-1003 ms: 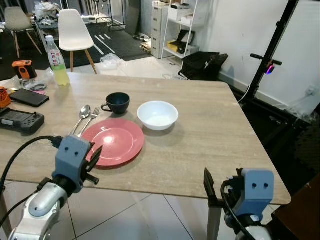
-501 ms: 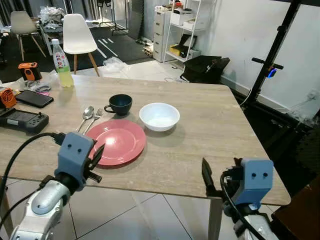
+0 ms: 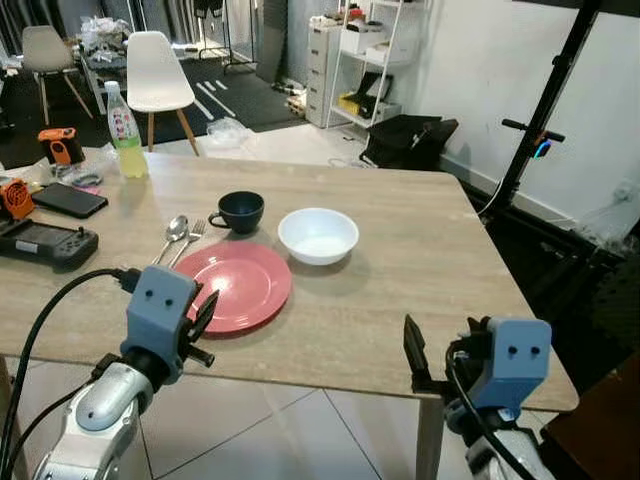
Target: Setting the table
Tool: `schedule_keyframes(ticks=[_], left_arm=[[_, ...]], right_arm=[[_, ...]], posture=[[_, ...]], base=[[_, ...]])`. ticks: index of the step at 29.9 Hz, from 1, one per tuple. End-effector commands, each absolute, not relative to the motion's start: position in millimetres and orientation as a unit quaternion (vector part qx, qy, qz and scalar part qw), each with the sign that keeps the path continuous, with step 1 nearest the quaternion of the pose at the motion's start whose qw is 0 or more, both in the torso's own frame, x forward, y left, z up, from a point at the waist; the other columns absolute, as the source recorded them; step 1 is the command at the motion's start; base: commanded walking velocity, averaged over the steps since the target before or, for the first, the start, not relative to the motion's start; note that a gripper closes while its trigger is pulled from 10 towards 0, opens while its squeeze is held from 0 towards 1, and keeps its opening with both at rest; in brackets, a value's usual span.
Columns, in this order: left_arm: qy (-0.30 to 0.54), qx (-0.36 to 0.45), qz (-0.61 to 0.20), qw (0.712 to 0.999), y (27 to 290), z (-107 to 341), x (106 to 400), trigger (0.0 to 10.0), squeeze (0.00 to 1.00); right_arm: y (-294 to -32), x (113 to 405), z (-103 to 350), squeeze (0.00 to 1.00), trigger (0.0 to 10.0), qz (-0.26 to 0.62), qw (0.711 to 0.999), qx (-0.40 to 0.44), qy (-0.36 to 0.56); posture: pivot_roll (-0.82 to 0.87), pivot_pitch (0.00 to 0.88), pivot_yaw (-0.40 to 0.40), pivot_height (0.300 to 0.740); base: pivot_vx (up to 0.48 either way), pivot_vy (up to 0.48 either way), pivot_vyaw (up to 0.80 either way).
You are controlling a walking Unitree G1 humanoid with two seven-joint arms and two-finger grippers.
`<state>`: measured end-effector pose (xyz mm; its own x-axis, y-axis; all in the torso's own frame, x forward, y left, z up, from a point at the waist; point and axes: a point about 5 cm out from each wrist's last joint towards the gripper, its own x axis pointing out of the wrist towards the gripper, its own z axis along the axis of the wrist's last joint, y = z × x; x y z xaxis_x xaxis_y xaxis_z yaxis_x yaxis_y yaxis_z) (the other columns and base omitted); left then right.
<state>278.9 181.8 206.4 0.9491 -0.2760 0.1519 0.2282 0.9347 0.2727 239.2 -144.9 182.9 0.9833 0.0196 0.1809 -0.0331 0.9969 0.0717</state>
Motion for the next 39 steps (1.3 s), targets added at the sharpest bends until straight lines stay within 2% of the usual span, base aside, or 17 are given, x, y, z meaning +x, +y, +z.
schedule_keyframes(ticks=[1,8,15,21,27,30,31,35,38,39], left_arm=[[-0.092,0.129,-0.126,0.979,181.2,205.7,278.6,10.0,0.00],[-0.092,0.130,-0.125,0.979,181.6,205.1,279.0,10.0,0.00],[-0.090,0.130,-0.129,0.979,179.6,203.5,278.3,10.0,0.00],[-0.089,0.131,-0.131,0.979,178.8,203.4,278.5,10.0,0.00],[-0.065,0.138,-0.204,0.967,174.4,202.5,268.2,10.0,0.00],[-0.033,0.136,-0.295,0.945,177.5,211.1,255.2,10.0,0.00],[-0.020,0.169,-0.344,0.923,185.2,220.2,249.7,10.0,0.00],[-0.010,0.248,-0.361,0.899,201.6,236.4,257.7,10.0,0.00],[-0.005,0.275,-0.366,0.889,208.3,245.2,264.9,10.0,0.00],[0.003,0.291,-0.384,0.876,209.6,247.0,267.3,10.0,0.00]], right_arm=[[-144.8,239.1,177.7,0.00,10.0,0.014,0.996,0.038,-0.078],[-144.7,239.0,176.3,0.00,10.0,0.015,0.996,0.038,-0.074],[-144.5,238.5,175.4,0.00,10.0,0.016,0.996,0.041,-0.072],[-144.7,238.5,176.4,0.00,10.0,0.017,0.996,0.037,-0.075],[-145.1,238.1,176.0,0.00,10.0,0.017,0.996,0.032,-0.077],[-146.5,238.2,176.3,0.00,10.0,0.017,0.996,0.030,-0.078],[-147.5,238.4,176.6,0.00,10.0,0.016,0.996,0.030,-0.078],[-147.0,239.9,177.2,0.00,10.0,0.020,0.996,0.029,-0.080],[-145.9,241.5,178.1,0.00,10.0,0.023,0.996,0.030,-0.082],[-145.3,242.5,178.5,0.00,10.0,0.024,0.996,0.031,-0.082]], posture=[[0.05,0.047,0.007,0.740],[0.05,0.048,0.006,0.740],[0.05,0.048,0.006,0.740],[0.04,0.047,0.006,0.740],[0.04,0.043,0.007,0.740],[0.05,0.042,0.006,0.740],[0.05,0.042,0.006,0.740],[0.06,0.041,0.001,0.740],[0.07,0.041,-0.002,0.740],[0.07,0.041,0.000,0.740]], base=[[0.401,0.000,0.00],[0.392,0.000,0.00],[0.376,0.000,-0.64],[0.339,0.000,0.00],[0.000,0.000,0.00],[0.000,0.000,0.00],[0.000,0.000,0.00],[0.000,0.000,0.00],[0.000,0.000,0.00],[0.000,0.000,0.00]])
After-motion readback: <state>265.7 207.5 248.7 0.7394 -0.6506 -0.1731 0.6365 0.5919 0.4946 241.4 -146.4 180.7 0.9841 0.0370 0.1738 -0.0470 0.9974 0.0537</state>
